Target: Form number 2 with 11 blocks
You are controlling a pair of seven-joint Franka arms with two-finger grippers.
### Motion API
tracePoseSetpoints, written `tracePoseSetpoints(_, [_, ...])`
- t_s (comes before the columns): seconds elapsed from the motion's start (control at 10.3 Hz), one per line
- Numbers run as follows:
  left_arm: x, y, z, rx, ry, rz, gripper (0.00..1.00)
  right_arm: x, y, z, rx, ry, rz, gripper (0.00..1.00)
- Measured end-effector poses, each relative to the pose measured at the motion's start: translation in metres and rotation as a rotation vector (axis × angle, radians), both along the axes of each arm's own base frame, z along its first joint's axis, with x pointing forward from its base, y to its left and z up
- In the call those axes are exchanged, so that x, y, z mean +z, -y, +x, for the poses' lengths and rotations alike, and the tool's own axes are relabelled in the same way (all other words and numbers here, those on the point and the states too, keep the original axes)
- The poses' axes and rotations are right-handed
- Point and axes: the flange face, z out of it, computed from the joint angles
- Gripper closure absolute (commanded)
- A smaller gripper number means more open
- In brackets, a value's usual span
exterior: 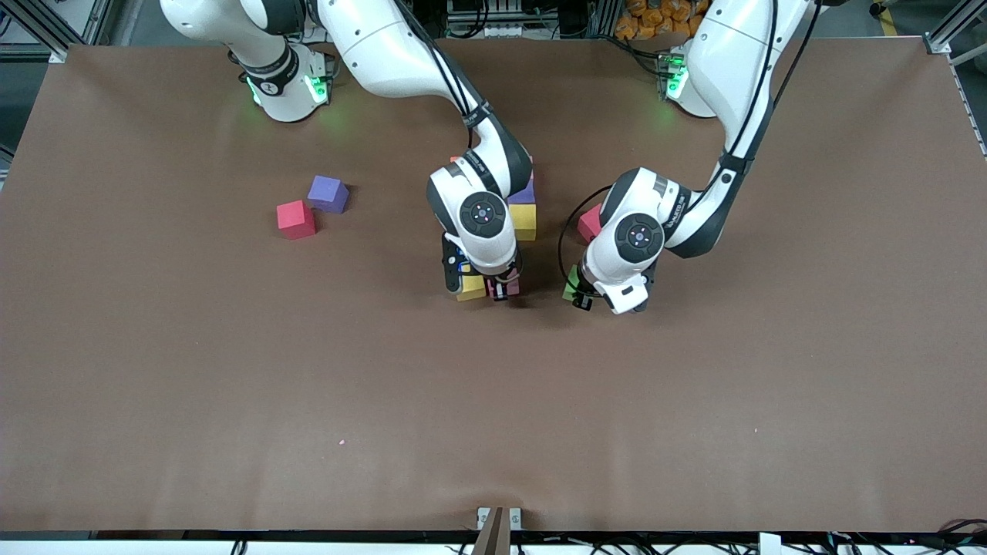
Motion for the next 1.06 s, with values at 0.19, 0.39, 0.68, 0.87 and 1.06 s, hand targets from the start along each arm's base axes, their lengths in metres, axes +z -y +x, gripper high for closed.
tracePoseSetpoints(0.19, [-0.004, 0.008, -0.003, 0.053, -0.023, -0.015, 0.73, 0.0, 0.0, 0.0, 0.005, 0.001, -0.004, 0.56])
tracePoseSetpoints(0.39, [-0.005, 0.013, -0.005, 0.111, -0.034, -0.009, 0.73, 0.0, -0.001, -0.001, 0.011, 0.003, -0.01, 0.56])
tracePoseSetpoints(0.68, [-0.007, 0.016, -0.008, 0.131, -0.039, -0.004, 0.73, 0.0, -0.002, -0.003, 0.021, 0.002, -0.021, 0.56])
tracePoseSetpoints(0.87, [-0.007, 0.017, -0.007, 0.167, -0.042, 0.001, 0.72, 0.0, -0.002, -0.004, 0.027, -0.003, -0.03, 0.56])
tracePoseSetpoints(1.06, [-0.003, 0.021, 0.001, 0.239, -0.035, -0.003, 0.72, 0.0, -0.002, -0.004, 0.03, -0.002, -0.032, 0.0])
